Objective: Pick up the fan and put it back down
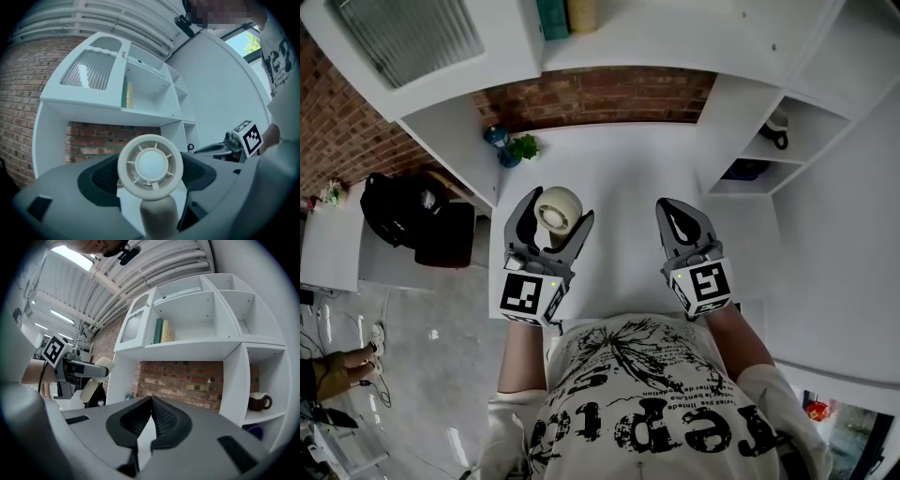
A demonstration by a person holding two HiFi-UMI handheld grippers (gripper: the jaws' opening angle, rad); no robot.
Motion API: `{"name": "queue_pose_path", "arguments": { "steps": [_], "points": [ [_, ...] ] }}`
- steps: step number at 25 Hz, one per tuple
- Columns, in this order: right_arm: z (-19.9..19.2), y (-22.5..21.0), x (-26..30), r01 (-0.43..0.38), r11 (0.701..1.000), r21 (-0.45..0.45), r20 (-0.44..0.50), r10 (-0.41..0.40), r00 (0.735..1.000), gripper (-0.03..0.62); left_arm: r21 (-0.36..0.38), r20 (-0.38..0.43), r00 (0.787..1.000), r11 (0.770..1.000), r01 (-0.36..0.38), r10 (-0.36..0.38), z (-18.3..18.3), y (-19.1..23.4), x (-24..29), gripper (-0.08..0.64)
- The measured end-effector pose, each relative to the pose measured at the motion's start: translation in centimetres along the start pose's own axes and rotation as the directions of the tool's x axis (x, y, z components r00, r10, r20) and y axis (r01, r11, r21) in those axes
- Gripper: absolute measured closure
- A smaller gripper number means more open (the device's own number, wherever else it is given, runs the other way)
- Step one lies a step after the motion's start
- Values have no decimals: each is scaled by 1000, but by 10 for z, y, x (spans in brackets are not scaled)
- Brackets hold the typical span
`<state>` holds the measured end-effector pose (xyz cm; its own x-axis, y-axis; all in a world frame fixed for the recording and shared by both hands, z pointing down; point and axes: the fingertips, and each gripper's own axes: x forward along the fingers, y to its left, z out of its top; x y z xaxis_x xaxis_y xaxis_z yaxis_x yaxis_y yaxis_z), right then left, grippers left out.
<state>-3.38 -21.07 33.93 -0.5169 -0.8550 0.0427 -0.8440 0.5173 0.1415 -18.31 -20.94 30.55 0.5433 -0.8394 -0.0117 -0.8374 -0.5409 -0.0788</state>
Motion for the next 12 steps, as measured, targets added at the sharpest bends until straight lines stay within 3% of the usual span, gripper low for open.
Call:
{"name": "queue_pose_path", "arguments": {
  "steps": [6, 12],
  "points": [
    [-10, -7, 6, 16, 999, 33, -15, -15, 1000, 577, 5, -72, 997, 1000, 11, -11, -21, 2, 14, 181],
    [-33, -23, 14, 28, 997, 66, -53, -25, 998, 578, -30, -197, 979, 998, 49, -54, -79, -2, 51, 181]
  ]
}}
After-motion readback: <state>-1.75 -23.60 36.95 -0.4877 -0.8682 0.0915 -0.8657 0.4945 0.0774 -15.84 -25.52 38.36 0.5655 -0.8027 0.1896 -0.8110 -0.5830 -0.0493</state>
